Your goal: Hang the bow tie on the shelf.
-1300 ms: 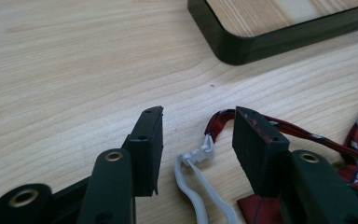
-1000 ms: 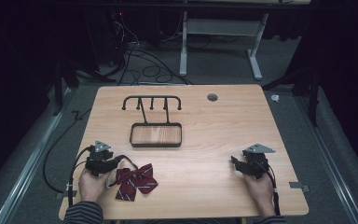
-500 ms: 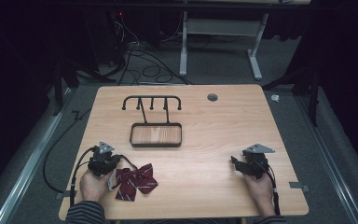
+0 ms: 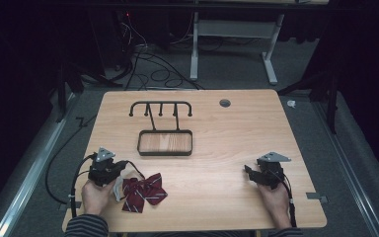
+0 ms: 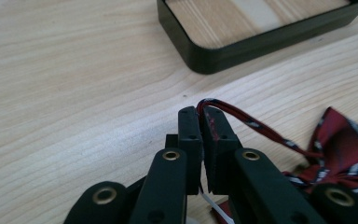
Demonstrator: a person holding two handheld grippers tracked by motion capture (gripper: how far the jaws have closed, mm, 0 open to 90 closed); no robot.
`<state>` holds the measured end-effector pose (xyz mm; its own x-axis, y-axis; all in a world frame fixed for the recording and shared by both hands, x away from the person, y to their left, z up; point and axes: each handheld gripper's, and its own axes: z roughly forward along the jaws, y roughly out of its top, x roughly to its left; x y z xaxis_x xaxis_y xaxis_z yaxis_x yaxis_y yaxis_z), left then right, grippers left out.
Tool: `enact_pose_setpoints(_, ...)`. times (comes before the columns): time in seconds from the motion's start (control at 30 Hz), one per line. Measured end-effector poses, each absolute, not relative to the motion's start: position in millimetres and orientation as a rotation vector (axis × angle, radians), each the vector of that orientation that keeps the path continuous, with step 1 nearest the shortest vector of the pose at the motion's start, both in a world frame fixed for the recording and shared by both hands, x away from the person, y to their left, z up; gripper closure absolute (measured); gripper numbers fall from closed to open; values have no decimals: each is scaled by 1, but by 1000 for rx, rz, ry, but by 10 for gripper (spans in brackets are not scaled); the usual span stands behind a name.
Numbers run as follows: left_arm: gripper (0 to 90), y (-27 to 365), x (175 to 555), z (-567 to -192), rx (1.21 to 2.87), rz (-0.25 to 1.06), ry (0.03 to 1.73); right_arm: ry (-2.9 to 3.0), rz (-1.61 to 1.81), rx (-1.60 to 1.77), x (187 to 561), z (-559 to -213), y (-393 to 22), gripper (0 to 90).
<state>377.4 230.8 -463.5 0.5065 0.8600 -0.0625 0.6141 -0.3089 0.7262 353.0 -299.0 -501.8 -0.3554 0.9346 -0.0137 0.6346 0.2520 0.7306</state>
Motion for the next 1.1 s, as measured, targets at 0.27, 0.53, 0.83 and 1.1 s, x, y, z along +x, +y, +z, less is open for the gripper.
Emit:
enact_pose_setpoints(0.27, 869, 229, 369, -436, 1998, 469, 1146, 2082, 893, 1429, 353, -502, -299, 415)
enact_pose_setpoints(0.53, 869, 222, 367, -420, 1972, 469, 1083, 2086, 894, 1424, 353, -502, -299, 412)
enact_pose_setpoints(0.83, 870, 213, 362, -400, 1961, 475, 1033, 2089, 894, 1422, 353, -502, -299, 408)
enact_pose_setpoints(1.1, 870, 198, 363, -376, 1964, 489, 950, 2089, 896, 1421, 353, -502, -299, 408)
